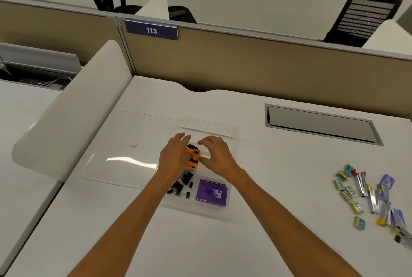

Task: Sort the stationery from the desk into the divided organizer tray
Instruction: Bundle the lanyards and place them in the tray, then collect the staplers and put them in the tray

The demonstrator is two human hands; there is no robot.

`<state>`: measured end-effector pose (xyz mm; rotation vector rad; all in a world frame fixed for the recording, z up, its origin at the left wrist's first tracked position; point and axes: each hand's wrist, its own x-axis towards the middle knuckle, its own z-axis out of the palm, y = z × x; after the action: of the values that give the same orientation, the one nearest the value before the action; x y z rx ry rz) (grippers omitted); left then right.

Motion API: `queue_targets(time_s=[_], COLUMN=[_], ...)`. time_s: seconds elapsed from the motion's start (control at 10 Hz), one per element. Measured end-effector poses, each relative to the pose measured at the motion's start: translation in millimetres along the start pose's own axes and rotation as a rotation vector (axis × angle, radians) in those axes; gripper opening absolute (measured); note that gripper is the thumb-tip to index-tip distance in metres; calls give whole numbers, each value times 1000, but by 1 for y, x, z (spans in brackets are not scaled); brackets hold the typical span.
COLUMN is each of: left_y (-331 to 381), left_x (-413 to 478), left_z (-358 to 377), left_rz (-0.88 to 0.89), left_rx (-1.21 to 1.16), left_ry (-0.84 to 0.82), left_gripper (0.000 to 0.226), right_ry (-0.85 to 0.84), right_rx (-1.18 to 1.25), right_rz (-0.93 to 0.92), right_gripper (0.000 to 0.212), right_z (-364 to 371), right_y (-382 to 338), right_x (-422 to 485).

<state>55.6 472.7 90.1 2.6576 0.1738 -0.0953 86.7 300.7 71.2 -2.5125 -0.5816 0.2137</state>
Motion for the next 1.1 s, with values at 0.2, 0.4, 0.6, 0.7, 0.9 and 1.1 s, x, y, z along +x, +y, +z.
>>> queue_targets(time_s=[0.2,0.4,0.6,0.7,0.9,1.1], left_y=[36,110,182,223,284,326], left_x=[-18,-47,-63,-69,-76,-79], left_z=[25,59,120,158,203,232], left_rz=[119,-11,140,336,454,513], left_rx=[-150,-784,-390,-3,234,278], left_ry=[70,-20,25,107,109,72], left_gripper=[67,58,68,79,77,78], right_ry=[122,246,314,361,408,400], right_rx=[75,679,227,-191,-317,-274], right_rz=[100,369,490,490,544,630], right_gripper=[56,61,84,92,85,87], right_z=[-38,-84,-111,-124,-147,-159], right_y=[36,88,162,208,272,316], right_x=[-53,-121,-194,-231,-284,-319])
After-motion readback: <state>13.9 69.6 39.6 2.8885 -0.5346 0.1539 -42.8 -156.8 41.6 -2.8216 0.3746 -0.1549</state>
